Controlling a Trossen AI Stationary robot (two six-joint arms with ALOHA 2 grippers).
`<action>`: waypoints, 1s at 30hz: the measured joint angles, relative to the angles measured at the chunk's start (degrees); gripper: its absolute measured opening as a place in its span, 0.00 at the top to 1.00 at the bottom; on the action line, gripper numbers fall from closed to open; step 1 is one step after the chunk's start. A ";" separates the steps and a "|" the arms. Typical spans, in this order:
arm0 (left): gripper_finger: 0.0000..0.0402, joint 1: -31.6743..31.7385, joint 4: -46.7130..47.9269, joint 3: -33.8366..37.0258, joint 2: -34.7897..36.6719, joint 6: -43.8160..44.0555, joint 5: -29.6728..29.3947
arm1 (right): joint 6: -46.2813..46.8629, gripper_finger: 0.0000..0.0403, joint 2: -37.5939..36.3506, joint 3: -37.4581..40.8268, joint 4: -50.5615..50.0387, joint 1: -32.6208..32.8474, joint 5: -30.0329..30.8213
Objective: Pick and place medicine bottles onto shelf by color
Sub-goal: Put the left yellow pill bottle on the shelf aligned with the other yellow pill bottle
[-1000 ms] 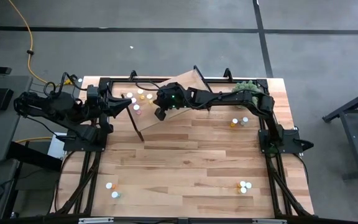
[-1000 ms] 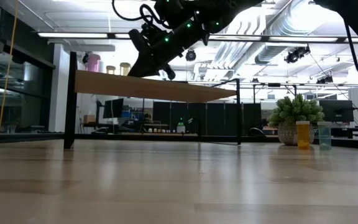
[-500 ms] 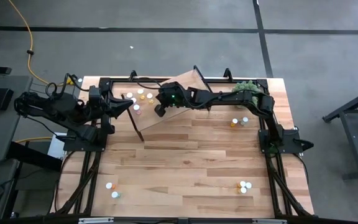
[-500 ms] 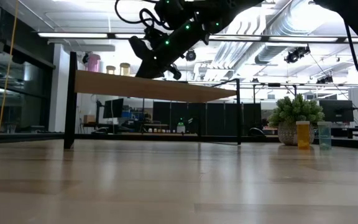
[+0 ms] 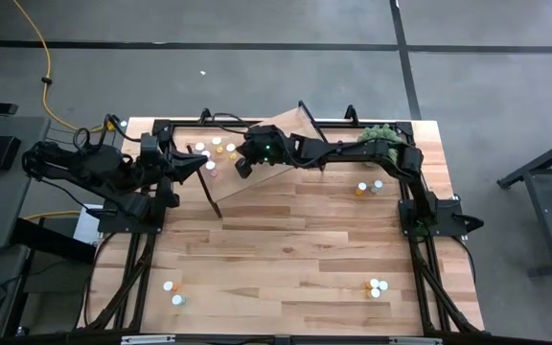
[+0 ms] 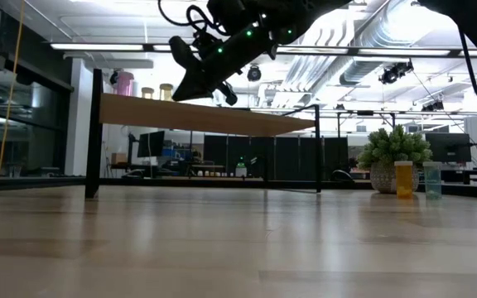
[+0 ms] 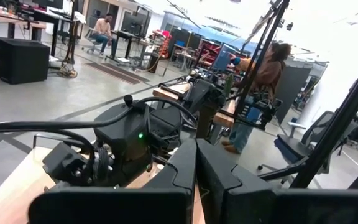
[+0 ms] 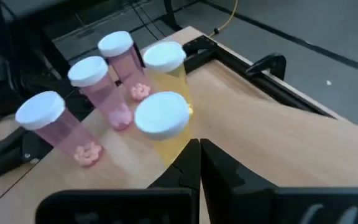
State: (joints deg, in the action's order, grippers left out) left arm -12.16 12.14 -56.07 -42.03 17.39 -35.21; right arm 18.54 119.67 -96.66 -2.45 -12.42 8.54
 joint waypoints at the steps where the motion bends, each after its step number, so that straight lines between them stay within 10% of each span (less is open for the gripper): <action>1: 1.00 0.00 -0.02 0.00 0.03 0.00 0.01 | 0.90 1.00 0.01 0.00 -0.18 -0.09 0.00; 30: 1.00 0.02 -0.02 0.00 0.03 0.00 -0.18 | 5.65 1.00 0.03 0.00 0.65 -0.16 -6.02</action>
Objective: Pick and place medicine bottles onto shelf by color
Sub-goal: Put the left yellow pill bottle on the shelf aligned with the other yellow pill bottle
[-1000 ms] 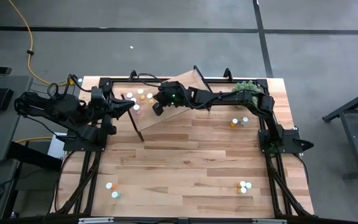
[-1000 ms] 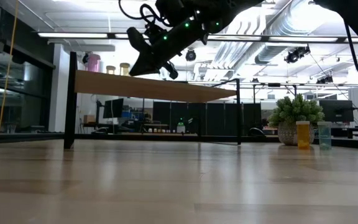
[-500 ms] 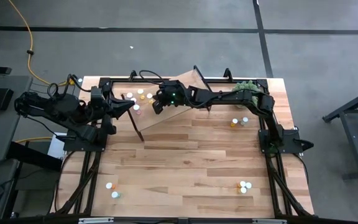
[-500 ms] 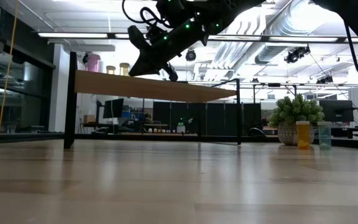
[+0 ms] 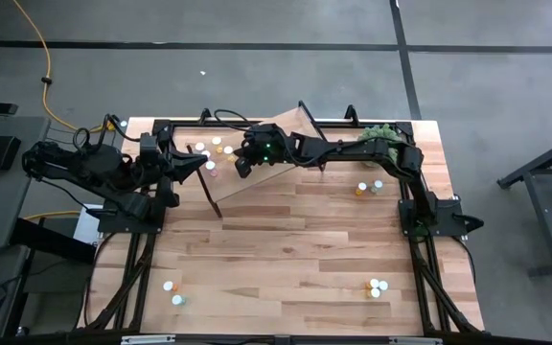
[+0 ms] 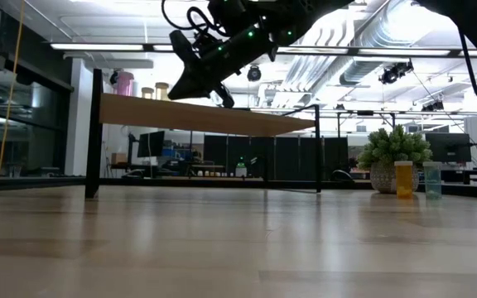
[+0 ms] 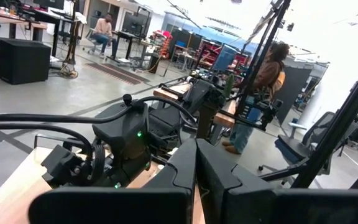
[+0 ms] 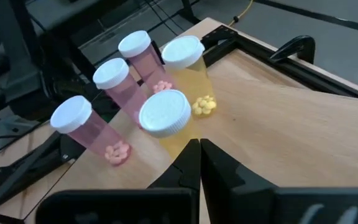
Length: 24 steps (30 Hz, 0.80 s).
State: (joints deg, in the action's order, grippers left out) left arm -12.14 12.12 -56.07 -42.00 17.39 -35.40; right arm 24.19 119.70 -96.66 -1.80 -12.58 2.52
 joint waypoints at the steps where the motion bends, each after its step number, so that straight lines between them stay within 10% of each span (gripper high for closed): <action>1: 1.00 0.00 0.00 0.00 0.00 0.00 0.00 | 0.01 1.00 0.00 0.00 0.00 0.00 -0.43; 24: 1.00 0.00 0.00 0.00 0.00 0.00 0.00 | -3.74 1.00 0.02 0.00 0.11 0.63 -7.48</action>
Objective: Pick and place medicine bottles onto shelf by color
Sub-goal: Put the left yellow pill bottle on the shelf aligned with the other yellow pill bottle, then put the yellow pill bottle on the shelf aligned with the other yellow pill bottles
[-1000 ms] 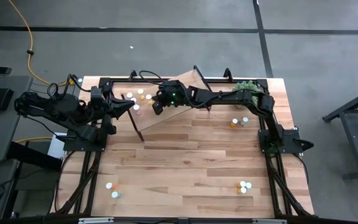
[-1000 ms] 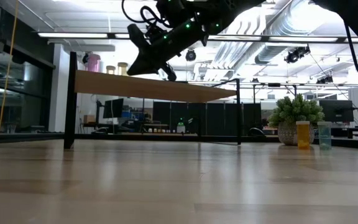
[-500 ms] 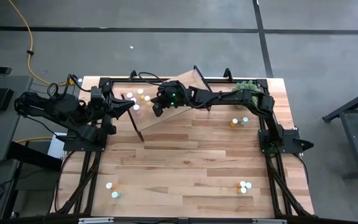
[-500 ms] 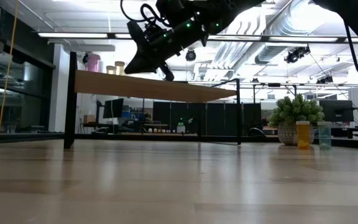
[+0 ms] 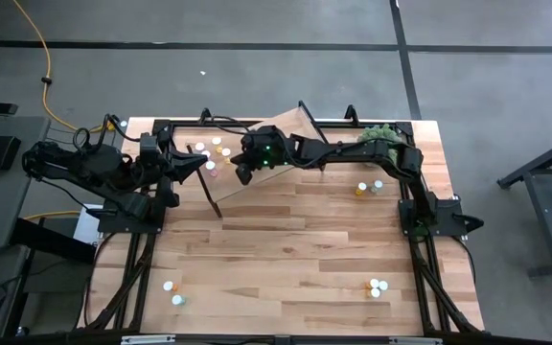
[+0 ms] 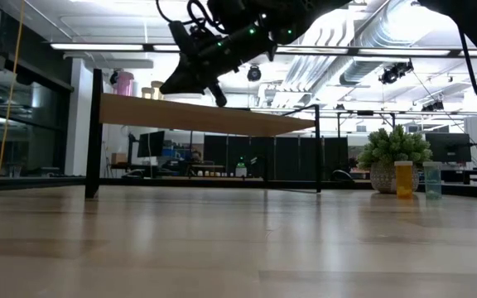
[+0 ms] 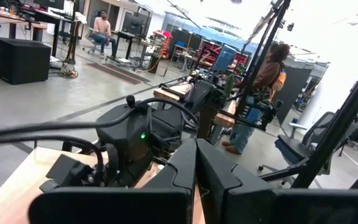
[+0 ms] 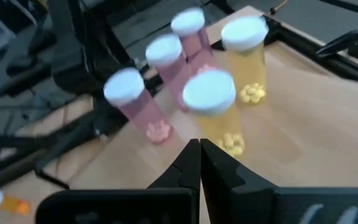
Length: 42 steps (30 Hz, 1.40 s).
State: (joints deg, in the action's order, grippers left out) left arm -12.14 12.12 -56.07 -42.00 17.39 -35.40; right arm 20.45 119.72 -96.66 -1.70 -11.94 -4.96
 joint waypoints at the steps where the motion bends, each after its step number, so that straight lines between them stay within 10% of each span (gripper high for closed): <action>1: 1.00 0.00 0.00 0.00 0.00 0.00 0.00 | -1.02 1.00 0.00 0.00 -0.90 0.00 -0.26; 17: 1.00 0.00 0.00 -0.02 0.00 0.44 -0.86 | -2.91 1.00 0.90 0.02 1.94 -0.35 12.01; 42: 1.00 0.00 0.00 -0.04 0.07 -0.02 -2.78 | 0.64 1.00 4.26 -1.18 2.21 0.10 9.30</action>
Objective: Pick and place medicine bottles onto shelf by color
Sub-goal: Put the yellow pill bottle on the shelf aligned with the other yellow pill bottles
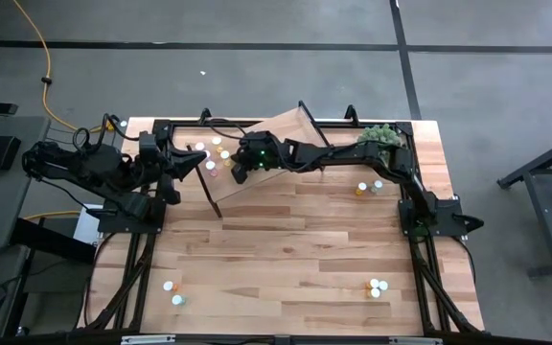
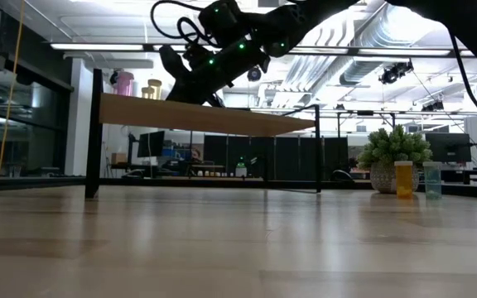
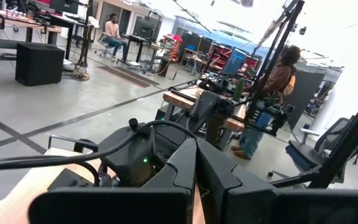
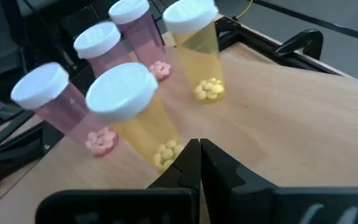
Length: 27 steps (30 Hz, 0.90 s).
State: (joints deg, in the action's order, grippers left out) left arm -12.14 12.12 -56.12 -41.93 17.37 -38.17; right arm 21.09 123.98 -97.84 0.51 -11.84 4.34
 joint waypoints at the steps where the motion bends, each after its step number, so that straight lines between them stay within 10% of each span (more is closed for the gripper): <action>1: 1.00 0.00 0.00 0.00 0.00 0.00 -0.02 | -0.75 1.00 0.00 0.00 -0.36 -0.09 0.16; 16: 1.00 -0.02 0.07 0.00 0.00 0.00 -0.01 | -19.78 1.00 -16.43 2.43 -24.78 -5.74 -2.76; 27: 1.00 0.00 -5.90 3.83 -1.01 -6.67 3.07 | -3.41 1.00 -56.16 42.00 -5.95 3.18 -5.17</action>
State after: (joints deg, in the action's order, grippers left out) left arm -12.14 6.22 -52.29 -42.94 10.70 -35.10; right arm 17.68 67.82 -55.84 -5.44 -8.67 -0.83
